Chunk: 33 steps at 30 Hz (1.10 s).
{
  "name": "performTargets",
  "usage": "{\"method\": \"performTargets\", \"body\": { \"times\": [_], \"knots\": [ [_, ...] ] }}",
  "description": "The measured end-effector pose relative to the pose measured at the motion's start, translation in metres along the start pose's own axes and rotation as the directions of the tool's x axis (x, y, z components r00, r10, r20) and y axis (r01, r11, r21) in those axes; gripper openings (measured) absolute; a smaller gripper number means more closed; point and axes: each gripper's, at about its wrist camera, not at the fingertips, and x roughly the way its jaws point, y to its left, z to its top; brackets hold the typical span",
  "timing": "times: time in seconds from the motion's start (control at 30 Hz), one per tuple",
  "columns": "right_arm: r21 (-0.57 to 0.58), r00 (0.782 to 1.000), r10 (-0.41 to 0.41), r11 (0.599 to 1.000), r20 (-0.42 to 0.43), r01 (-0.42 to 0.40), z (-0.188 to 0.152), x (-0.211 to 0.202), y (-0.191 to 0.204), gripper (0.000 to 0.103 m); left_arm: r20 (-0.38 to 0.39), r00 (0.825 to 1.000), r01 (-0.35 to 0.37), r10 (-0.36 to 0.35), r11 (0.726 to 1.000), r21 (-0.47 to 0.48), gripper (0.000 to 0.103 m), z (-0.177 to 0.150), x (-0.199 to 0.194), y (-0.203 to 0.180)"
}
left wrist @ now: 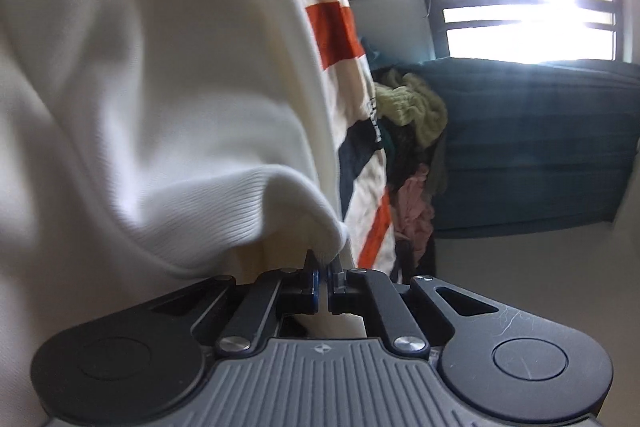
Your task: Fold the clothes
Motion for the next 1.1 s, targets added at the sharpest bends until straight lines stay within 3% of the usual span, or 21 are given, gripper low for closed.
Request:
{"method": "performTargets", "body": {
  "times": [0.2, 0.27, 0.37, 0.5, 0.53, 0.57, 0.6, 0.63, 0.67, 0.9, 1.1],
  "knots": [
    [-0.079, 0.993, 0.048, 0.996, 0.106, -0.04, 0.007, -0.04, 0.017, 0.005, 0.021, 1.0, -0.002, 0.0, 0.993, 0.115, 0.007, -0.01, -0.014, -0.015],
    [-0.077, 0.996, 0.006, 0.997, 0.086, 0.001, 0.002, -0.038, 0.01, 0.005, 0.035, 0.999, -0.014, 0.009, 0.989, 0.145, 0.007, -0.015, -0.015, -0.019],
    [-0.003, 0.994, -0.102, 0.995, -0.042, 0.102, -0.008, -0.02, -0.015, 0.006, 0.027, 0.999, -0.037, 0.033, 0.989, 0.144, 0.009, -0.019, -0.008, -0.016],
    [0.004, 0.995, -0.097, 0.995, 0.014, 0.097, -0.005, -0.032, -0.014, 0.012, 0.02, 0.999, -0.043, 0.041, 0.992, 0.116, 0.014, -0.021, 0.0, -0.011],
    [-0.014, 0.993, -0.109, 0.994, 0.045, 0.11, -0.003, -0.037, -0.008, 0.016, 0.019, 0.999, -0.037, 0.035, 0.993, 0.116, 0.014, -0.022, 0.001, -0.011],
    [-0.019, 0.988, -0.127, 0.991, 0.084, 0.129, -0.003, -0.043, -0.003, 0.031, 0.018, 0.999, -0.033, 0.031, 0.993, 0.117, 0.014, -0.023, 0.003, -0.011],
    [-0.02, 0.981, -0.146, 0.989, 0.125, 0.149, -0.003, -0.049, 0.002, 0.053, 0.018, 0.999, -0.032, 0.03, 0.992, 0.121, 0.012, -0.024, 0.004, -0.012],
    [-0.028, 0.973, -0.158, 0.986, 0.166, 0.164, -0.004, -0.053, 0.009, 0.064, 0.022, 0.999, -0.034, 0.032, 0.992, 0.123, 0.004, -0.025, 0.006, -0.013],
    [-0.037, 0.964, -0.167, 0.983, 0.207, 0.178, -0.006, -0.058, 0.016, 0.078, 0.029, 0.999, -0.037, 0.033, 0.991, 0.127, 0.005, -0.027, 0.005, -0.014],
    [-0.063, 0.988, -0.154, 0.986, 0.018, 0.155, -0.012, 0.01, 0.059, 0.079, 0.042, 0.999, -0.008, 0.005, 0.998, 0.066, 0.003, -0.027, 0.001, -0.015],
    [-0.08, 0.978, -0.139, 0.989, -0.156, 0.128, -0.016, 0.071, 0.096, 0.077, 0.035, 0.999, -0.009, 0.008, 1.0, 0.028, 0.003, -0.029, 0.003, 0.0]
  ]
}}
